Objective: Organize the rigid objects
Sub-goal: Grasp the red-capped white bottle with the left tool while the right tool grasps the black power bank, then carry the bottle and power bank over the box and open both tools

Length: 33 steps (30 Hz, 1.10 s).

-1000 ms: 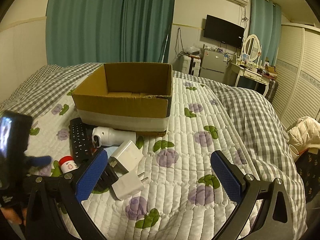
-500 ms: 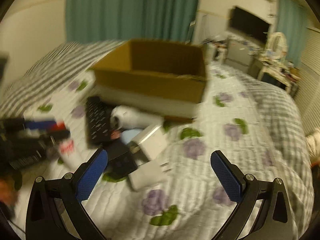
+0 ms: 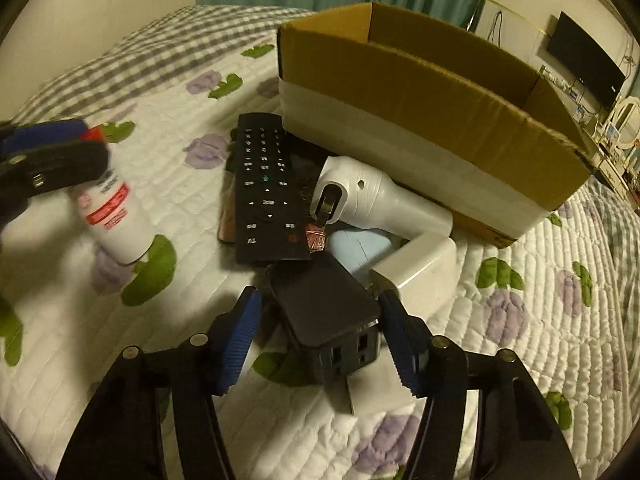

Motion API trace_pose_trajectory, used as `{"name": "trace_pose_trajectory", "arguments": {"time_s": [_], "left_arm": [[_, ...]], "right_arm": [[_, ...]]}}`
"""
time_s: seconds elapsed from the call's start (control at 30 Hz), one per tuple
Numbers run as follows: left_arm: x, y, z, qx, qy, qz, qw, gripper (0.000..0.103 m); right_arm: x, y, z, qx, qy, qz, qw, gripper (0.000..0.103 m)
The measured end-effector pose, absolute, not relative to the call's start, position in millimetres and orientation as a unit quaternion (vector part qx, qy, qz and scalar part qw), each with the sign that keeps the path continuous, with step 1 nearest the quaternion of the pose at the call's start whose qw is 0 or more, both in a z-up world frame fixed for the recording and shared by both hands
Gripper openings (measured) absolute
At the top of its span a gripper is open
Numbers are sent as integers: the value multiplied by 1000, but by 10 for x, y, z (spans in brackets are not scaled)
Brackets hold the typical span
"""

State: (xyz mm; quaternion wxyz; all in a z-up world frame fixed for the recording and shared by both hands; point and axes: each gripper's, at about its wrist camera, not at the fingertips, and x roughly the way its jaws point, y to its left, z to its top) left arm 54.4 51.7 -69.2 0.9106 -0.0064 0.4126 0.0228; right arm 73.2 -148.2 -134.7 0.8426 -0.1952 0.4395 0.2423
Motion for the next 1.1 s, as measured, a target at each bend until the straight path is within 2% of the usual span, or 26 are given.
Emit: {"name": "trace_pose_trajectory", "arguments": {"time_s": [0.27,0.43,0.67,0.93,1.1], "left_arm": [[450,522,-587,0,403,25,915,38],[400,551,-474,5,395,36,918,37],[499,436,-106,9,362,11,932,36],[1159,116,548,17,316,-48,947,36],[1715,-30,625,49,309,-35,949,36]], "right_arm": [[573,-1520,-1300,-194,424,237,852,46],[283,-1559,-1040,-205,364,240,876,44],[193,-1808,-508,-157,309,236,908,43],[618,-2076,390,-132,241,207,939,43],[1145,-2139,671,-125,213,192,950,43]]}}
